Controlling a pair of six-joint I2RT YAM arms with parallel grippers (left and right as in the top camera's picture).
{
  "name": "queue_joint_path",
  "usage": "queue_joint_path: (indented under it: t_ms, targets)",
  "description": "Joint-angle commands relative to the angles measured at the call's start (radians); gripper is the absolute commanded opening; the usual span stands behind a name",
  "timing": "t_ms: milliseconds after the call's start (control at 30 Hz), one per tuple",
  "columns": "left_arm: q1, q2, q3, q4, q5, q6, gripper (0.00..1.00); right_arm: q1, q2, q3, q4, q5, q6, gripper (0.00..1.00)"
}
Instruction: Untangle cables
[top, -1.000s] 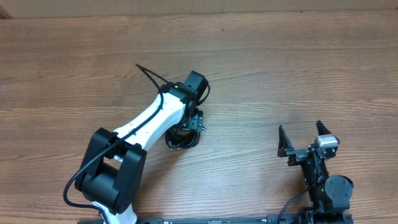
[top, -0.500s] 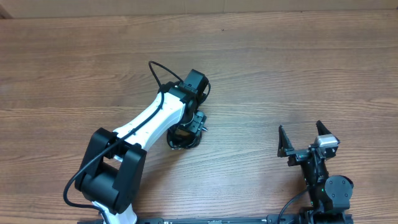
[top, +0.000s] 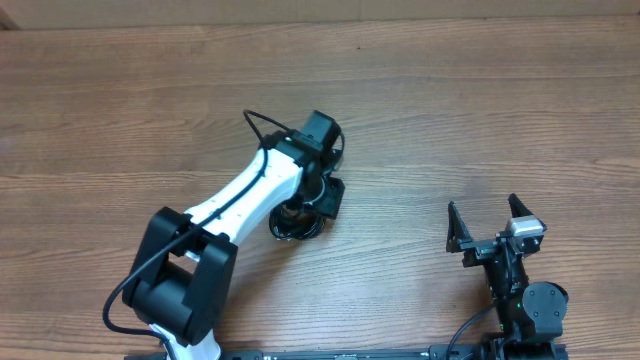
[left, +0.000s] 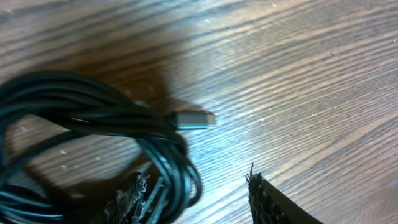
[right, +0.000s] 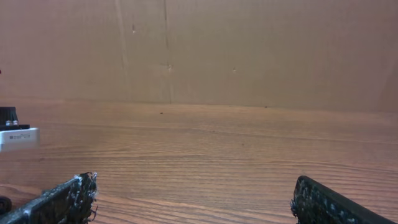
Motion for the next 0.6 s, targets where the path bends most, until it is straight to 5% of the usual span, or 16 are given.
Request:
queue_joint_path:
  t_ms: [0,333,567]
  targets:
    - [-0.052,0.005,0.006,0.009,-0.059,-0.05,0.55,0.006,-0.012,-0.011,0.003,0.01,-0.004,1.0]
    - [-0.154,0.01,-0.013,0.028,-0.303,-0.179,0.5,0.006,-0.012,-0.011,0.003,0.01,-0.004,1.0]
    - [-0.155,0.01,-0.013,-0.015,-0.319,-0.26,0.42,0.006,-0.012,-0.011,0.003,0.01,-0.004,1.0]
